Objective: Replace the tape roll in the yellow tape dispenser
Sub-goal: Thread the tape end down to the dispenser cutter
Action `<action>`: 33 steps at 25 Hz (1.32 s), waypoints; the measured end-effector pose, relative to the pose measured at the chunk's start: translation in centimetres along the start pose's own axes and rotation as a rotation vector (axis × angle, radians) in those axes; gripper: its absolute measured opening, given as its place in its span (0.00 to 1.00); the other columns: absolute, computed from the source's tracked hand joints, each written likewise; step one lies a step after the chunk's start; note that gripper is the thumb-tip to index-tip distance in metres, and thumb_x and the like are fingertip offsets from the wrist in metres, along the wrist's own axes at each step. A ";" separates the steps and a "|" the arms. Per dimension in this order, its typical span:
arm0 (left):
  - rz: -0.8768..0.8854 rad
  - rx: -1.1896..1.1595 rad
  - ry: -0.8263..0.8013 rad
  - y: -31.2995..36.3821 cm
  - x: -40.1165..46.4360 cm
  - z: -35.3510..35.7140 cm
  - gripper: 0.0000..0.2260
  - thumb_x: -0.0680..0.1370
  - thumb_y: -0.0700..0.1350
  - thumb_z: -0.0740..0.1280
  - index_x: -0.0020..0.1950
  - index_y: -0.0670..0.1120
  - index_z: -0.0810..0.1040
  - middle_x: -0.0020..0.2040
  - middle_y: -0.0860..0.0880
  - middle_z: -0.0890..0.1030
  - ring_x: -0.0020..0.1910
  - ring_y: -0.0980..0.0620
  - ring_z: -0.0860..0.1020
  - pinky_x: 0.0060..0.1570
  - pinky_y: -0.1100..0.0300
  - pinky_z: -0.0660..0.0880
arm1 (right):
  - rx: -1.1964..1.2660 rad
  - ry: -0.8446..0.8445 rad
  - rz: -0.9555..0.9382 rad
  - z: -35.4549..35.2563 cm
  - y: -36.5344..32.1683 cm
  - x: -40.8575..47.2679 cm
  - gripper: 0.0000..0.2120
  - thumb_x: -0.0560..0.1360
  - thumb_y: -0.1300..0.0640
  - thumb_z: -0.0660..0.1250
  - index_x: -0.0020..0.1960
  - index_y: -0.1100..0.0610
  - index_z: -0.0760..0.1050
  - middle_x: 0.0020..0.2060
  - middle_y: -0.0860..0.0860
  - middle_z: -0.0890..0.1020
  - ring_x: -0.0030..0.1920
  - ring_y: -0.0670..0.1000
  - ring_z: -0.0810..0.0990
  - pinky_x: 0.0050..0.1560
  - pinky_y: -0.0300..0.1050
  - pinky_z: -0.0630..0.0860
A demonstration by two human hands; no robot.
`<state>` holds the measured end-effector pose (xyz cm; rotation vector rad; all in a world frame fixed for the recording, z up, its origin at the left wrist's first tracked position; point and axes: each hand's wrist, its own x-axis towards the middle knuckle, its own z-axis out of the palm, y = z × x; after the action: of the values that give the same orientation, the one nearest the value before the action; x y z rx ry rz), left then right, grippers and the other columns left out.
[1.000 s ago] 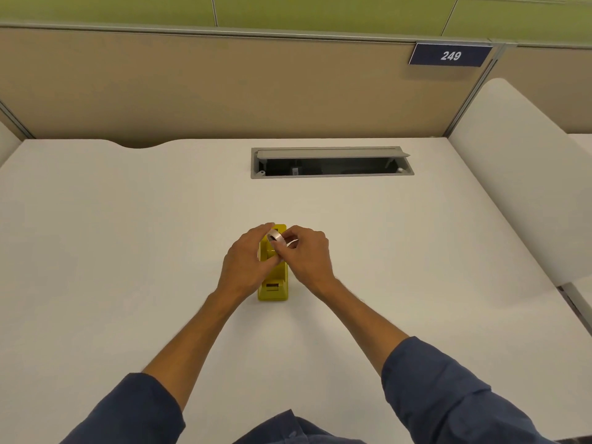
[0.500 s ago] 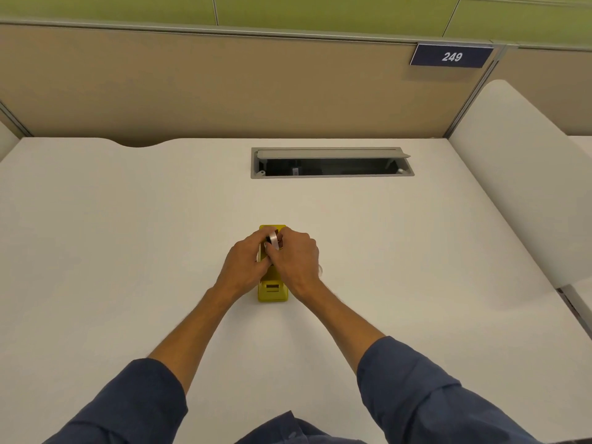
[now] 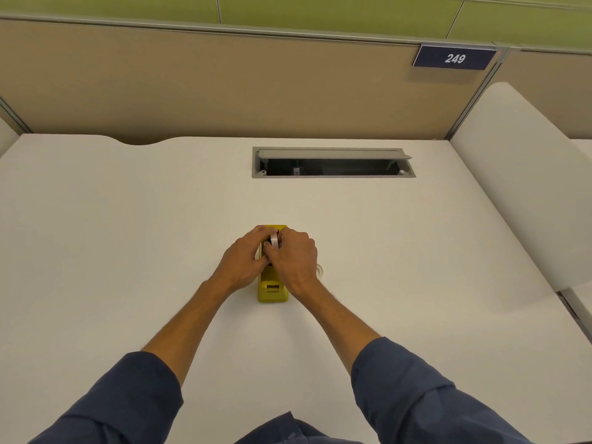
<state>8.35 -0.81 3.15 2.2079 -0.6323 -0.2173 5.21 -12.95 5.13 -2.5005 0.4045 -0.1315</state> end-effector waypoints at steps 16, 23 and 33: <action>0.035 0.107 0.019 -1.3 0.2 1.0 0.19 0.76 0.42 0.66 0.67 0.49 0.72 0.70 0.51 0.68 0.68 0.55 0.65 0.62 0.57 0.70 | 0.034 -0.032 -0.013 0.3 0.9 0.4 0.10 0.72 0.50 0.67 0.41 0.57 0.74 0.37 0.52 0.79 0.37 0.55 0.77 0.34 0.45 0.69; 0.003 0.129 -0.048 -1.4 0.2 0.7 0.22 0.77 0.44 0.65 0.71 0.49 0.68 0.74 0.51 0.66 0.75 0.54 0.57 0.67 0.59 0.60 | 0.066 -0.076 -0.225 -0.7 3.6 -0.1 0.15 0.74 0.47 0.67 0.57 0.52 0.77 0.47 0.48 0.80 0.42 0.50 0.79 0.43 0.46 0.75; 0.009 0.055 -0.015 -1.4 0.1 0.9 0.18 0.79 0.53 0.62 0.69 0.52 0.71 0.71 0.53 0.70 0.72 0.61 0.58 0.66 0.57 0.64 | -0.006 -0.093 -0.387 -1.7 3.6 0.7 0.10 0.78 0.50 0.63 0.55 0.48 0.81 0.47 0.48 0.80 0.43 0.49 0.79 0.38 0.42 0.69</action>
<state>8.67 -0.74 1.46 2.2579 -0.6632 -0.2143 4.65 -16.90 4.50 -2.5516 -0.1207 -0.1654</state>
